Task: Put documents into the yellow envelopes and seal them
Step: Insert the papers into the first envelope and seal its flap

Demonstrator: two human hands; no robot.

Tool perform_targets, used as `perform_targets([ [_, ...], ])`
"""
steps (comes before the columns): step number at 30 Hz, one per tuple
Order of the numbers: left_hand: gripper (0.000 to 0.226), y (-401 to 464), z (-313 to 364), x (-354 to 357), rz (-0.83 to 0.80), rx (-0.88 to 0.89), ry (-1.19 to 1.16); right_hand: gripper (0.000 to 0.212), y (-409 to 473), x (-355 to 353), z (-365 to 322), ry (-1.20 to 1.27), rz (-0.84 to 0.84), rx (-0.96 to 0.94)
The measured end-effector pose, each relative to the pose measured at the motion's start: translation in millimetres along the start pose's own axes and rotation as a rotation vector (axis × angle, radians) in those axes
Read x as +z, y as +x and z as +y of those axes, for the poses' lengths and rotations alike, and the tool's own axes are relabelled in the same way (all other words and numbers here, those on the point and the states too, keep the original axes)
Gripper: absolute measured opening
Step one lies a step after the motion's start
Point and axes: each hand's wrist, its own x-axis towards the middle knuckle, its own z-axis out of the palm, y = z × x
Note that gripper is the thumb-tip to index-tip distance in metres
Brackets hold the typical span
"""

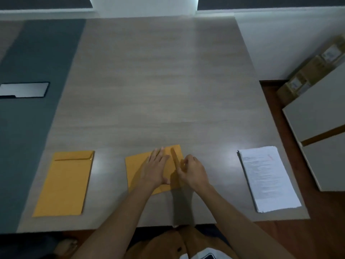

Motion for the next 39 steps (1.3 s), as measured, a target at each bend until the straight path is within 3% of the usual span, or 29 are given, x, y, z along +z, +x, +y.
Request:
perform_targets([
  [4, 0.104, -4.0, 2.1, -6.7, -0.035, -0.004, -0.06, 0.019, 2.1, -9.4, 13.9, 0.023, -0.002, 0.008],
  [10, 0.106, -1.5, -4.6, -11.0, -0.015, 0.053, -0.068, 0.035, -2.1, -13.6, 28.9, -0.046, 0.032, 0.0],
  [15, 0.109, 1.2, -6.8, -12.1, 0.031, 0.165, 0.032, 0.034, -4.8, -10.3, 24.3, -0.208, 0.031, -0.024],
  [20, 0.1, 4.1, 0.7, -11.0, 0.005, 0.25, 0.029, 0.032, -10.8, -3.6, 22.9, -0.156, 0.104, 0.006],
  [24, 0.101, 5.9, 2.2, 1.1, 0.082, 0.25, 0.046, 0.04, -15.4, -4.4, 21.0, -0.124, 0.047, 0.037],
  [30, 0.073, 12.6, 10.5, -10.2, 0.174, 0.276, -0.088, 0.036, -17.5, -15.9, 21.9, 0.007, 0.142, 0.032],
  [35, 0.032, 21.1, 49.2, -20.8, 0.398, 0.274, -0.247, 0.038, -20.0, -48.7, 44.9, 0.043, 0.228, 0.068],
  [39, 0.035, 31.9, 120.3, -24.3, 0.402, 0.318, -0.236, 0.046, -34.4, -91.4, 98.2, -0.023, 0.329, 0.195],
])
